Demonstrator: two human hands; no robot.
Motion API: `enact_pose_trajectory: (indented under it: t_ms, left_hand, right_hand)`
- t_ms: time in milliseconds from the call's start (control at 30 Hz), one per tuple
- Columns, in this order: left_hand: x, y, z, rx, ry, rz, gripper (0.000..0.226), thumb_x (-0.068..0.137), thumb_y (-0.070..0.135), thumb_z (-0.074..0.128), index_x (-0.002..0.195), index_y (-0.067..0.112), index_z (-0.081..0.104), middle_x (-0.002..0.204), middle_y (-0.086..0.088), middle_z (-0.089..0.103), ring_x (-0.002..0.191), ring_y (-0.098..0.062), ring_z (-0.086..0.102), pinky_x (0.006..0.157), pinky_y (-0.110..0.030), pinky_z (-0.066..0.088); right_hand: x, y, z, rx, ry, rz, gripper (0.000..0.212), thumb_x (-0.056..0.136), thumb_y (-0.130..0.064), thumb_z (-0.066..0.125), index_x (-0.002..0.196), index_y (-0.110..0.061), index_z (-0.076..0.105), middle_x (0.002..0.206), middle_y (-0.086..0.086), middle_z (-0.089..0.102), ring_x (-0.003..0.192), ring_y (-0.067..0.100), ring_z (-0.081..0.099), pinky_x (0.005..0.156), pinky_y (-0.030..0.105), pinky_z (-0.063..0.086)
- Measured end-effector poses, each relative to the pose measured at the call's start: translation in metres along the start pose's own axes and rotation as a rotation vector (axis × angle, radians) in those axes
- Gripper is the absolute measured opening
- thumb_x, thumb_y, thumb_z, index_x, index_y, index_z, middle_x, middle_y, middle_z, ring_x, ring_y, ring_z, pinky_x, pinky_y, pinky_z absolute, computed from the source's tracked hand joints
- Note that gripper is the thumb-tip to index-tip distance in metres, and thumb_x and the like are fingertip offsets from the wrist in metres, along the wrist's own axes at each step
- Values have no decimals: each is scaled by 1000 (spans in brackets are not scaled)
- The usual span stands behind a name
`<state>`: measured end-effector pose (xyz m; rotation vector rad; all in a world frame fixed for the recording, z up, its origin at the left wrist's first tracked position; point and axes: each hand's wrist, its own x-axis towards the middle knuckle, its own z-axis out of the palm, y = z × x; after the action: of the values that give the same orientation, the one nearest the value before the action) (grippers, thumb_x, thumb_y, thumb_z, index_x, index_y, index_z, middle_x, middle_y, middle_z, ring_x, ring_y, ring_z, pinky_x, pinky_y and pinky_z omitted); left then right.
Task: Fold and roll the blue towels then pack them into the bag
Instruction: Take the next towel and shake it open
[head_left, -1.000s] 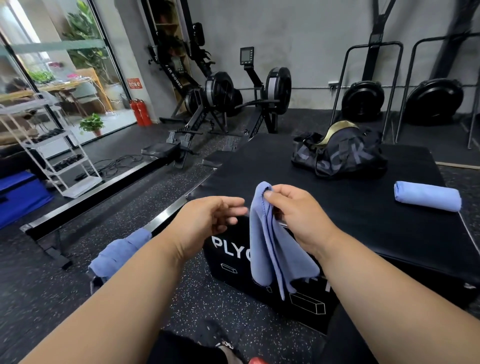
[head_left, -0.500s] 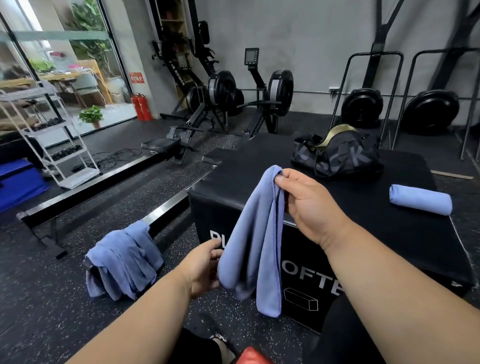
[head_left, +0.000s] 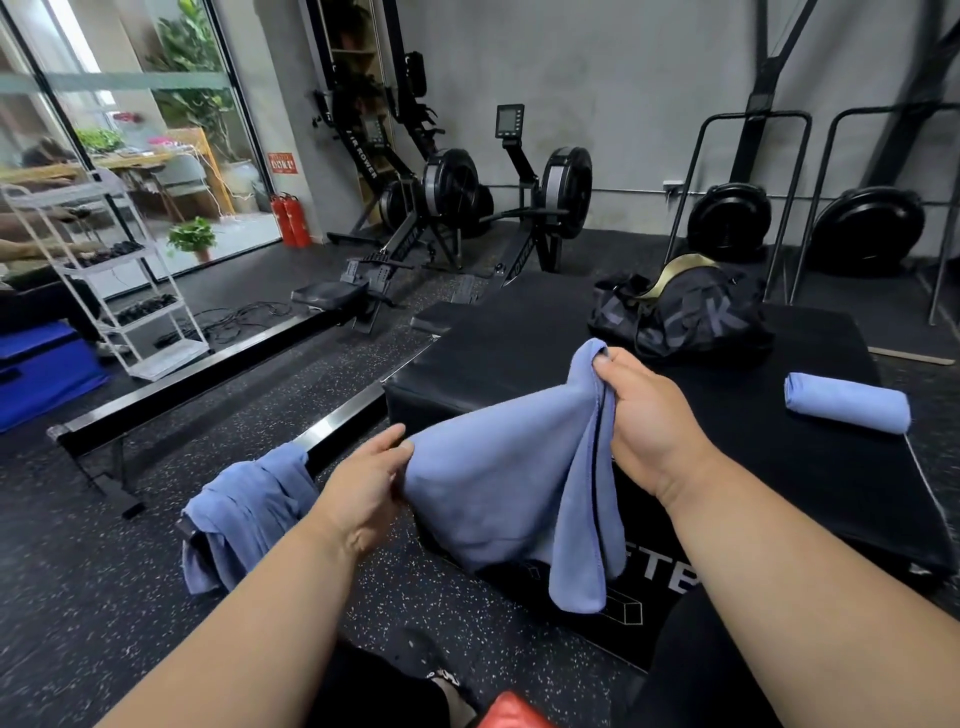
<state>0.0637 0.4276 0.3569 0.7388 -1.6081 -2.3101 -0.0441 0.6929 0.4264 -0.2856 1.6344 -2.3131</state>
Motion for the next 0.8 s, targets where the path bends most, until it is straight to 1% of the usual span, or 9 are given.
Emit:
enact_pose_trajectory:
  t_ms: [67,167,233,333,433,500,600,700,800]
  left_hand:
    - [-1,8,-1,-31,23,72,30,102,4,61,128,18,66,130,-9,73,123,-22,66,109,-39,50]
    - [-6,22,0,-17,8,164,28,102,2,61,125,15,70,129,-12,73,118,-23,67,109,-38,48]
    - [-9,31,2,0,8,206,27,102,2,61,124,15,71,123,-9,76,111,-21,68,103,-35,51]
    - [-16,44,6,21,10,257,26,103,2,59,119,16,73,108,-2,78,95,-14,68,79,-23,53]
    - [-18,50,7,58,42,291,25,103,6,61,116,20,77,111,0,78,92,-11,66,75,-23,49]
    - [-20,54,6,44,58,294,26,102,7,63,109,24,81,98,0,76,80,-12,60,70,-25,46]
    - [-21,56,8,31,59,304,24,102,8,65,111,23,80,86,-2,68,69,-11,52,59,-18,47]
    - [-15,54,9,58,45,333,27,102,7,64,123,22,72,92,-1,66,74,-11,55,63,-18,50]
    - [-10,51,14,132,-3,331,42,103,3,62,140,22,59,95,-8,58,78,-11,55,66,-14,52]
  right_hand:
    - [1,4,-2,57,42,31,26,106,-22,57,81,-13,56,81,6,46,83,23,45,79,37,39]
    - [-6,3,0,185,57,105,26,105,-34,62,94,-11,67,91,9,62,88,21,63,89,41,52]
    - [-10,-1,2,228,15,126,32,102,-40,65,101,-9,69,88,7,71,85,21,72,88,39,57]
    - [-12,1,1,124,-11,57,13,102,-23,66,97,-11,64,88,4,69,87,20,70,85,35,55]
    - [-8,2,-7,0,65,23,9,103,-19,63,103,-13,70,93,2,71,89,16,68,79,33,54]
    - [-6,2,-13,-104,76,0,12,104,-22,62,106,-17,73,93,-1,73,85,15,66,71,31,50]
    - [-2,4,-26,-223,84,-41,10,101,-28,68,103,-23,77,99,0,77,85,15,68,73,35,52]
    - [2,7,-40,-298,122,-75,7,98,-24,73,98,-24,80,100,3,80,84,14,71,72,37,57]
    - [3,14,-55,-456,158,-111,6,94,-17,76,91,-17,80,92,8,80,80,15,69,74,37,57]
